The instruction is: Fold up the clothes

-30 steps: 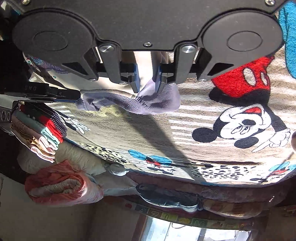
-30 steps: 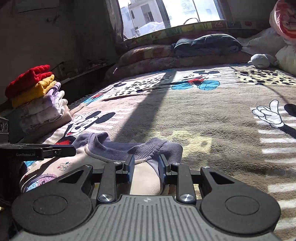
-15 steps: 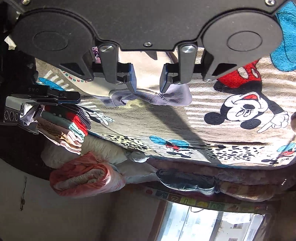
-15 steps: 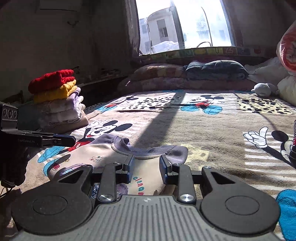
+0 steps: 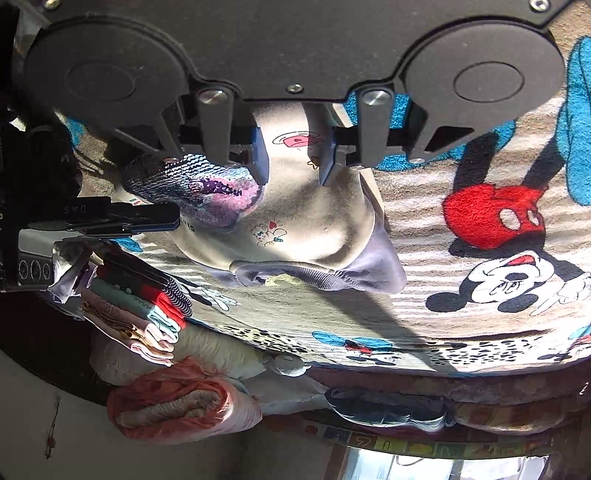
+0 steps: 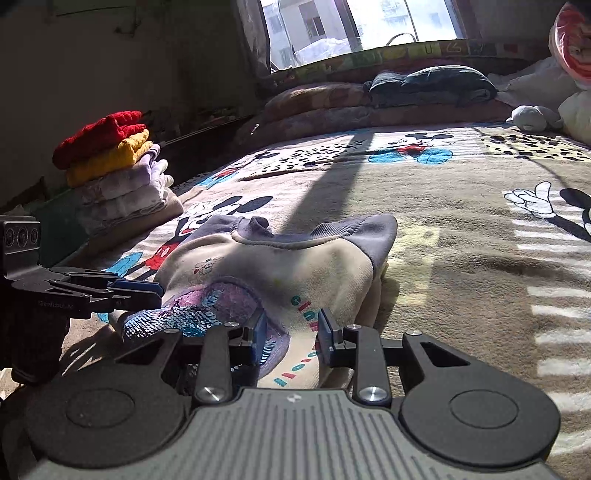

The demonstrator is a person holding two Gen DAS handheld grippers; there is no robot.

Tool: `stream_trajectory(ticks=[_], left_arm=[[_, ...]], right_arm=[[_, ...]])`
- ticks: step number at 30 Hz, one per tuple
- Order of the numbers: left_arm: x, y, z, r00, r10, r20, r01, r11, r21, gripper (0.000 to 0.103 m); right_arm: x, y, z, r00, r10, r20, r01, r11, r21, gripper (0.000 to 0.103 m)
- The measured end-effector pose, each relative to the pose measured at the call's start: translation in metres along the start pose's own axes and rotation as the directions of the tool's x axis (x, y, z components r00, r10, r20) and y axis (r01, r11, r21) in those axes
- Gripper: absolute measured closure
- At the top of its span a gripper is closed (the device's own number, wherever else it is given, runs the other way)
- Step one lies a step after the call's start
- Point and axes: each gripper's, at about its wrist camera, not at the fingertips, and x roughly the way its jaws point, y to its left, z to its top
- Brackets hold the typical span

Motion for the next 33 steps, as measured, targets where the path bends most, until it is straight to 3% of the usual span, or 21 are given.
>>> stream_trajectory(ticks=[2,4,5,8,11,15,20,27,33], left_arm=[[-0.004,0.009,0.003,0.999,-0.046,0.013,0.046,0.997,-0.063,0.068],[-0.013,0.014,0.005,0.998,-0.041,0.054,0.047,0.993,-0.105,0.060],[-0.018,0.016,0.006,0.996,-0.037,0.075,0.046,0.991,-0.125,0.056],[-0.031,0.021,0.009,0.992,0.073,0.105,-0.047,0.972,-0.230,0.027],[-0.034,0.039,0.004,0.995,0.082,0.050,-0.055,0.913,-0.405,0.024],[-0.033,0.046,-0.004,0.999,0.027,0.020,-0.012,0.858,-0.513,0.021],[-0.022,0.037,-0.003,1.000,0.009,0.018,0.001,0.867,-0.499,0.020],[0.000,0.047,0.003,0.999,-0.034,0.038,0.049,0.844,-0.535,0.028],[0.017,0.044,0.010,0.999,-0.041,0.032,0.051,0.858,-0.511,0.030]], right_arm=[[-0.011,-0.003,-0.002,0.999,-0.018,0.034,0.016,0.999,0.051,0.066],[-0.023,-0.010,-0.005,0.997,-0.047,0.060,0.039,0.990,0.133,0.058],[-0.027,-0.016,-0.007,0.996,-0.060,0.065,0.047,0.982,0.185,0.049],[-0.033,-0.032,-0.012,0.998,-0.038,0.051,0.018,0.940,0.340,0.037],[-0.030,-0.043,-0.016,1.000,-0.008,0.001,0.006,0.895,0.446,0.025],[-0.023,-0.051,-0.020,1.000,0.017,-0.001,-0.014,0.846,0.534,0.019],[0.001,-0.050,-0.010,1.000,0.021,-0.009,-0.013,0.851,0.525,0.014],[0.037,-0.048,0.005,0.999,0.038,-0.021,-0.025,0.898,0.440,0.013],[0.046,-0.049,0.009,0.999,0.045,-0.018,-0.034,0.916,0.400,0.016]])
